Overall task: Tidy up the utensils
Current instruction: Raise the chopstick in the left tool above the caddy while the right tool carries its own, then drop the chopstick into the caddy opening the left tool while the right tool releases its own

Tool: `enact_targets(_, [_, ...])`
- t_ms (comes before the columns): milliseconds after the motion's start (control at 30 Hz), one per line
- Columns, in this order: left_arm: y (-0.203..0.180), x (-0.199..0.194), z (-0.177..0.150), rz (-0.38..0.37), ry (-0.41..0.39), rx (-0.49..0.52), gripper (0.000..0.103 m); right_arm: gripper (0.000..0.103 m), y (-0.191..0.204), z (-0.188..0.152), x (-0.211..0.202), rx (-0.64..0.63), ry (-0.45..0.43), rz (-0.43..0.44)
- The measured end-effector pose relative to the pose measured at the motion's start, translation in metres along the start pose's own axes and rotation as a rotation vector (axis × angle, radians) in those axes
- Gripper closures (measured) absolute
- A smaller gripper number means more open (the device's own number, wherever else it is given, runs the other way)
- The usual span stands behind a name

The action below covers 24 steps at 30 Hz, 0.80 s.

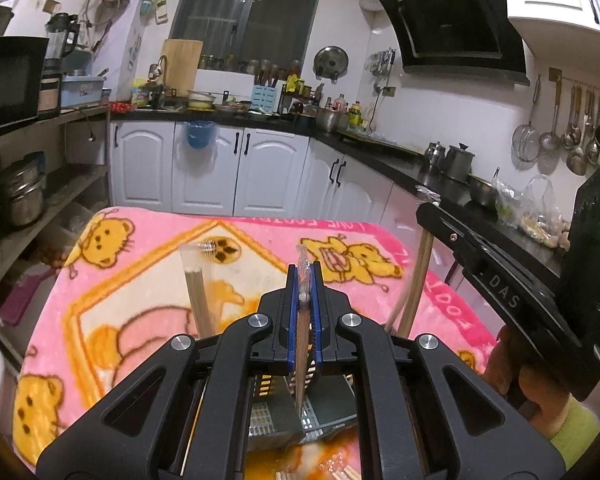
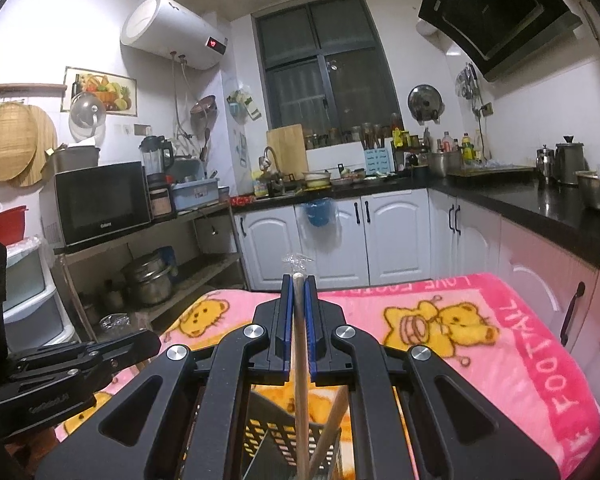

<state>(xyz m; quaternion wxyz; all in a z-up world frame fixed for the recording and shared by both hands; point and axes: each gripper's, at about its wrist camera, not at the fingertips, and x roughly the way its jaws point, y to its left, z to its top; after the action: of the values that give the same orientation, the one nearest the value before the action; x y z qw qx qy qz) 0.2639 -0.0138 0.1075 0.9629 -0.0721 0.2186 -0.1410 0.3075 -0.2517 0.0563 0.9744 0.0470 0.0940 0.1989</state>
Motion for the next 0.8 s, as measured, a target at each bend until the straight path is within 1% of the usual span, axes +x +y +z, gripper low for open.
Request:
enact_targets(167, [0.0, 0.001, -0.005, 0.003, 0.012, 0.0, 0.1, 0.095, -0.004, -0.007, -0.002, 0.016, 0.034, -0.002])
enact_targets(233, [0.0, 0.001, -0.006, 0.004, 0.017, -0.001, 0.1, 0.092, -0.006, -0.008, -0.003, 0.027, 0.046, -0.002])
enact_targets(533, [0.0, 0.001, -0.01, 0.011, 0.024, -0.01, 0.1, 0.084, -0.019, -0.018, -0.015, 0.08, 0.085, -0.009])
enact_targets(667, [0.003, 0.0, -0.011, 0.019, 0.029, -0.021, 0.1, 0.079, -0.021, -0.022, -0.019, 0.088, 0.12, -0.012])
enact_targets(733, [0.005, -0.001, -0.012, 0.026, 0.03, -0.025, 0.098, 0.078, -0.021, -0.025, -0.02, 0.088, 0.144, -0.012])
enact_targets(800, [0.008, -0.002, -0.012, 0.029, 0.03, -0.032, 0.091, 0.077, -0.02, -0.027, -0.021, 0.085, 0.164, -0.017])
